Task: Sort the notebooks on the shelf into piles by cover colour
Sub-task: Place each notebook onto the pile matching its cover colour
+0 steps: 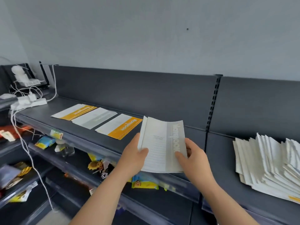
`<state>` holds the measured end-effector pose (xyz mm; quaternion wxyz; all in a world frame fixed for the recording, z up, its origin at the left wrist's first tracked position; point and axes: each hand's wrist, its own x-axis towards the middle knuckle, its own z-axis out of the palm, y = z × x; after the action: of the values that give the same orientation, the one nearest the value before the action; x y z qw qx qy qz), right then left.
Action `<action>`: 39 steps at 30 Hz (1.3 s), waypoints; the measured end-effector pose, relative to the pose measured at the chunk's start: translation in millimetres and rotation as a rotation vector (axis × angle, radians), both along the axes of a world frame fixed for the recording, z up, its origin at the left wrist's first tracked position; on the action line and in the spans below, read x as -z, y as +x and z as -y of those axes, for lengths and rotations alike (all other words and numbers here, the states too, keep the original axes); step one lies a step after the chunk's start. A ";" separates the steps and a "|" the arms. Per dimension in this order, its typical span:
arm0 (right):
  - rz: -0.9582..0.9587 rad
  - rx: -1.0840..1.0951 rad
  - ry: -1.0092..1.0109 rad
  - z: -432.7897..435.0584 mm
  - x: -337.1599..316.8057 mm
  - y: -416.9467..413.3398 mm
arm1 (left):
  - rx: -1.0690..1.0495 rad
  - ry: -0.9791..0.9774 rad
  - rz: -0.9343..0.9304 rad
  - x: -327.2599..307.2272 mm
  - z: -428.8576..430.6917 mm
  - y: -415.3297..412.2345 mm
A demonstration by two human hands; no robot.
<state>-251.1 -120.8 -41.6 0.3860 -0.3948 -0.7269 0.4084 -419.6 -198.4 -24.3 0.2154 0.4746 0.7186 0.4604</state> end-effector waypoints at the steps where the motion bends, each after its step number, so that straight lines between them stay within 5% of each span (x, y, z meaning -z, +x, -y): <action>1: -0.003 -0.004 -0.007 3.2 2.3 -12.6 | -0.011 -0.014 -0.021 2.3 1.3 -13.1; 18: 0.119 0.077 -0.057 -54.4 18.0 -94.6 | 0.040 -0.229 -0.200 22.7 -84.4 -103.4; 27: 0.476 0.140 0.017 -84.2 38.9 -105.2 | 0.073 -0.299 -0.396 46.2 -118.9 -120.5; 39: 0.724 0.229 0.109 -75.7 38.5 -110.8 | 0.077 -0.206 -0.651 65.8 -123.4 -130.4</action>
<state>-361.9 -45.2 -80.2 0.1679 -0.5710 -0.7880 0.1575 -550.0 -75.0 -90.1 0.0389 0.5993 0.7739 0.2011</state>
